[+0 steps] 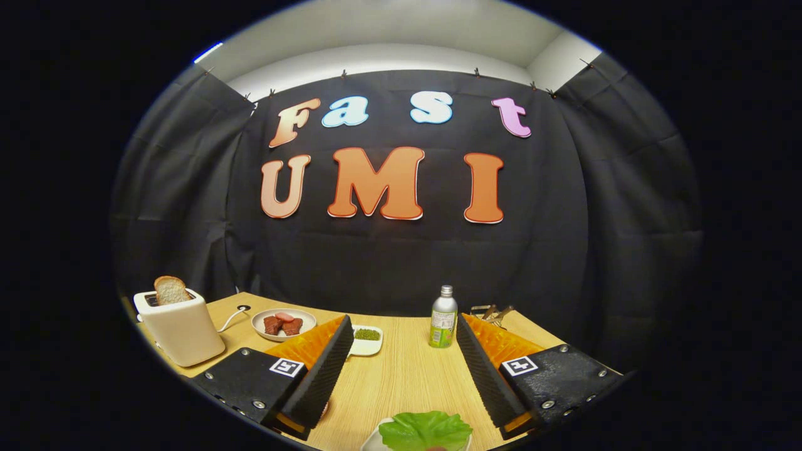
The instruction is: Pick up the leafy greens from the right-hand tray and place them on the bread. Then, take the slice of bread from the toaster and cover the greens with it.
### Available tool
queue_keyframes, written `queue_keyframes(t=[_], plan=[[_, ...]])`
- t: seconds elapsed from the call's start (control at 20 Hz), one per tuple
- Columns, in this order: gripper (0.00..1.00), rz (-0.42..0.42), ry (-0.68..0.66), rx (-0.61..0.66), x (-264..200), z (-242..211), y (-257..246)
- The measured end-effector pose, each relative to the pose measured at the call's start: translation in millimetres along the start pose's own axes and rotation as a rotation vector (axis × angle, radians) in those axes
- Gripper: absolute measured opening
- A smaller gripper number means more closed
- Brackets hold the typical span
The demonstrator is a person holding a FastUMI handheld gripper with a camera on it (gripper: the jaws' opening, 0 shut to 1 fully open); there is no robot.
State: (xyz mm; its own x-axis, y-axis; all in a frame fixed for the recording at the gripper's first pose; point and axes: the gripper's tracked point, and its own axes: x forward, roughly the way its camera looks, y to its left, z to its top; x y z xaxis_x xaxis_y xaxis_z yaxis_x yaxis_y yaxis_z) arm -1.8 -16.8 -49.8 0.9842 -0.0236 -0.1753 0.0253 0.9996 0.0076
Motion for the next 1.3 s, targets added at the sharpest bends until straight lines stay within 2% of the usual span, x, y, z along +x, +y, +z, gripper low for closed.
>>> queue_keyframes(t=[0.35, 0.8, 1.0, 1.3], plan=[[0.99, 0.042, 0.157, -0.046, -2, -40, -10], [0.99, 0.055, 0.479, -0.033, -5, -100, -26], [0.99, 0.122, 0.62, 0.054, -8, -126, -12], [0.98, 0.191, 0.784, 0.023, -22, -152, -9]])
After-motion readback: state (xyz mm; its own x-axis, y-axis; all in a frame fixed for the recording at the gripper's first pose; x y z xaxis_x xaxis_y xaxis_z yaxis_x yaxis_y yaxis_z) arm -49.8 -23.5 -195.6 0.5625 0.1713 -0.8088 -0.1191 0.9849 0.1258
